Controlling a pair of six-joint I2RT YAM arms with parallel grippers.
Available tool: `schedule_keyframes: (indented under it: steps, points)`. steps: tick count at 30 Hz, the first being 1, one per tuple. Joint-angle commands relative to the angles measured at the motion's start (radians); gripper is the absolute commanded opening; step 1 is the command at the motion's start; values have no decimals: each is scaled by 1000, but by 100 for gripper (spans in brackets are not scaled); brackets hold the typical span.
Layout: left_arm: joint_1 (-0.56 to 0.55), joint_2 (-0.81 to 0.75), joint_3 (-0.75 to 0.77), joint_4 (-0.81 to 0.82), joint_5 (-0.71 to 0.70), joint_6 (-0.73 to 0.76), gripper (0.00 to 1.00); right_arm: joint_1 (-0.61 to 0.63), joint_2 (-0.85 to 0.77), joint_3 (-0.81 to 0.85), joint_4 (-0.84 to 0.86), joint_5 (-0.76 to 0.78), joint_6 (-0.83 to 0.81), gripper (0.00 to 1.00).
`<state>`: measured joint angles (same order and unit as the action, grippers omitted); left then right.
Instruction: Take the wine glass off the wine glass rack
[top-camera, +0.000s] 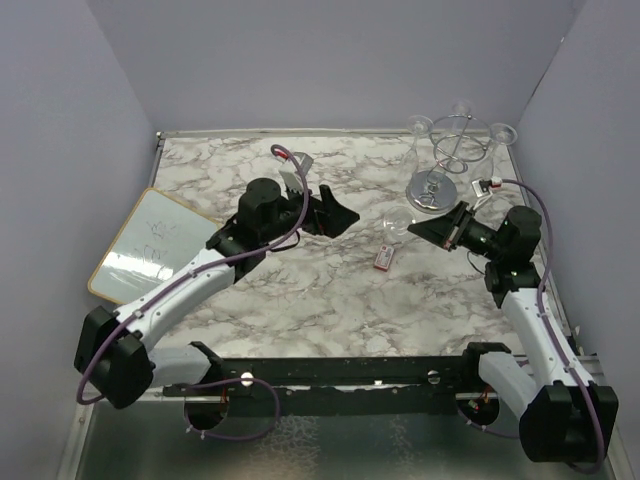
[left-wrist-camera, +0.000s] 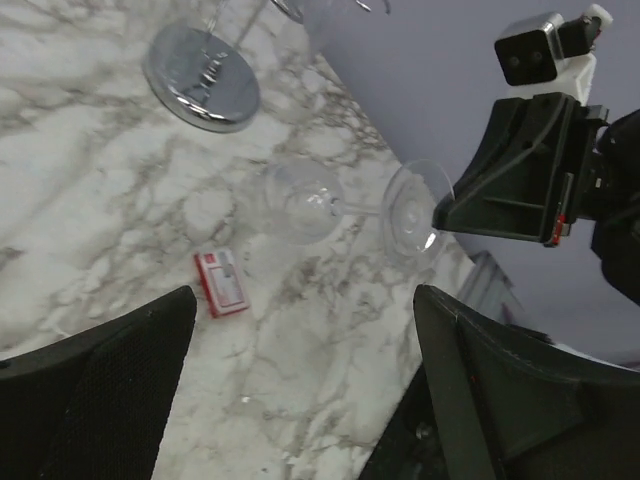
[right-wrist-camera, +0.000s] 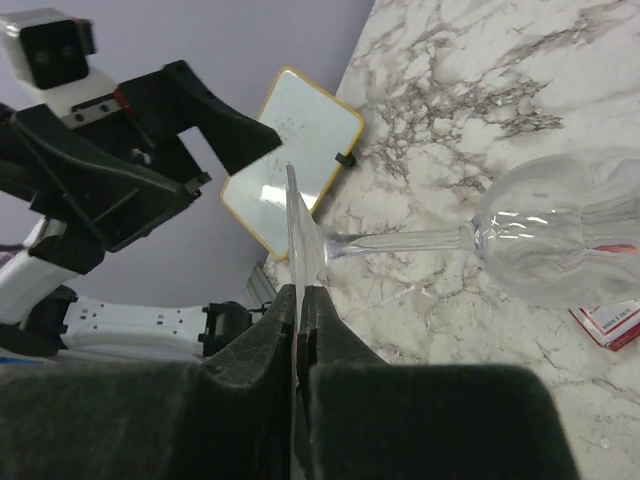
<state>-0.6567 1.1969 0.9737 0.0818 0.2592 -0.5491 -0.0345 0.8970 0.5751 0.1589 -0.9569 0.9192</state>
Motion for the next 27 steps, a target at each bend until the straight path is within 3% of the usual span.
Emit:
schedule_keyframes:
  steps: [1,13,22,27]
  points:
    - [-3,87,-67,287,273,-396,91,24,17,3,116,-85,1,1]
    - [-13,204,-79,393,368,-491,78,126,29,-19,220,-60,55,1]
    - [-31,222,-73,398,395,-487,47,176,37,-22,225,-31,54,1]
    - [-41,222,-81,398,400,-466,25,199,45,-14,201,-4,39,1]
